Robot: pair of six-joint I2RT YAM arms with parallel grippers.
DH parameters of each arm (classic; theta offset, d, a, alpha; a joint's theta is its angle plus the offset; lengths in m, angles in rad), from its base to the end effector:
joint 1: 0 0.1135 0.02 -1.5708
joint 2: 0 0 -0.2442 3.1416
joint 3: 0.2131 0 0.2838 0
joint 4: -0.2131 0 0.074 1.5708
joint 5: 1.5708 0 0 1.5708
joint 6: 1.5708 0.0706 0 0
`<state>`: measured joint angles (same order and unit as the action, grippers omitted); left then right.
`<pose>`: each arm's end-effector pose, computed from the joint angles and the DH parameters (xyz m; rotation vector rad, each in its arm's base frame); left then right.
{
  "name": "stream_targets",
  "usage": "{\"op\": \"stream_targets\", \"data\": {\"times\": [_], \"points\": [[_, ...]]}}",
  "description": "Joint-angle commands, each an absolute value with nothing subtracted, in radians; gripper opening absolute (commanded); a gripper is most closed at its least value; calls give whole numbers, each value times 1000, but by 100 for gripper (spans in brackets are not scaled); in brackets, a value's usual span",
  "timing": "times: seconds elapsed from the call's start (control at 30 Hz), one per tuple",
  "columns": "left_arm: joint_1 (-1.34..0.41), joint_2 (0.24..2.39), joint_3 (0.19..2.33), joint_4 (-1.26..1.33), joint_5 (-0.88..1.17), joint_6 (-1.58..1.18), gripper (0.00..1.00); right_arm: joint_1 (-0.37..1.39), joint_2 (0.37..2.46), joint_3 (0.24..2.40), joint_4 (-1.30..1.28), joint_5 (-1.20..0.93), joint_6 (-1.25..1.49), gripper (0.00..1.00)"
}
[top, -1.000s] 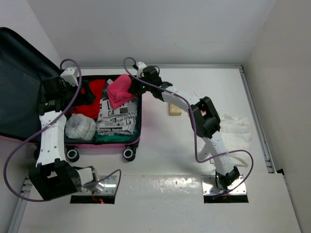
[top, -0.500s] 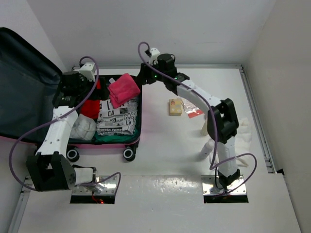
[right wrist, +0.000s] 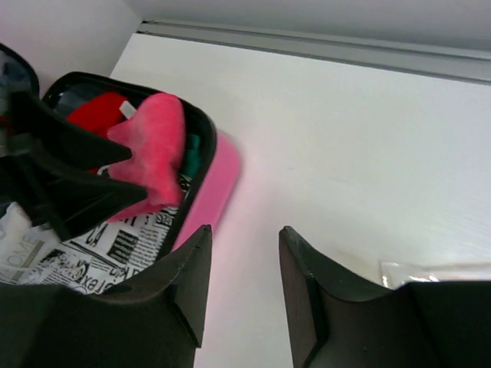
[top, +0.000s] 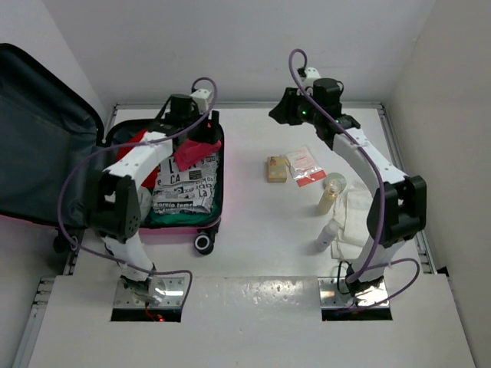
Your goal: Pack the luggage
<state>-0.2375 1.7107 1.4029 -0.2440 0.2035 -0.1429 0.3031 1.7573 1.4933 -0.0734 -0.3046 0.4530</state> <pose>0.4423 -0.1217 0.2534 0.2229 2.1299 -0.4402 0.4538 0.1641 0.2922 -0.0660 1.9729 0.7934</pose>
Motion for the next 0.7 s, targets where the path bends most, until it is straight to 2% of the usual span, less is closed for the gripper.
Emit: {"op": "stream_targets", "data": {"times": [0.0, 0.1, 0.23, 0.4, 0.5, 0.57, 0.63, 0.67], "points": [[-264, 1816, 1515, -285, 91, -103, 73, 259, 1666, 1442, -103, -330, 448, 41], [-264, 1916, 1510, -426, 12, -38, 68, 216, 1628, 1428, -140, -345, 423, 41], [-210, 1882, 1372, -439, -12, 1, 65, 147, 1575, 1430, -208, -374, 385, 45], [-195, 1888, 1336, -515, -22, 25, 64, 31, 1468, 1413, -279, -376, 348, 49], [-172, 1809, 1316, -453, 54, 14, 80, -42, 1390, 1416, -407, -359, 333, 53], [-161, 1683, 1306, -388, 101, 34, 90, -115, 1358, 1385, -474, -322, 324, 56], [-161, 1623, 1337, -342, 112, 46, 93, -193, 1293, 1361, -590, -267, 314, 59], [-161, 1590, 1397, -342, 121, 46, 100, -218, 1278, 1356, -673, -232, 296, 59]]}}
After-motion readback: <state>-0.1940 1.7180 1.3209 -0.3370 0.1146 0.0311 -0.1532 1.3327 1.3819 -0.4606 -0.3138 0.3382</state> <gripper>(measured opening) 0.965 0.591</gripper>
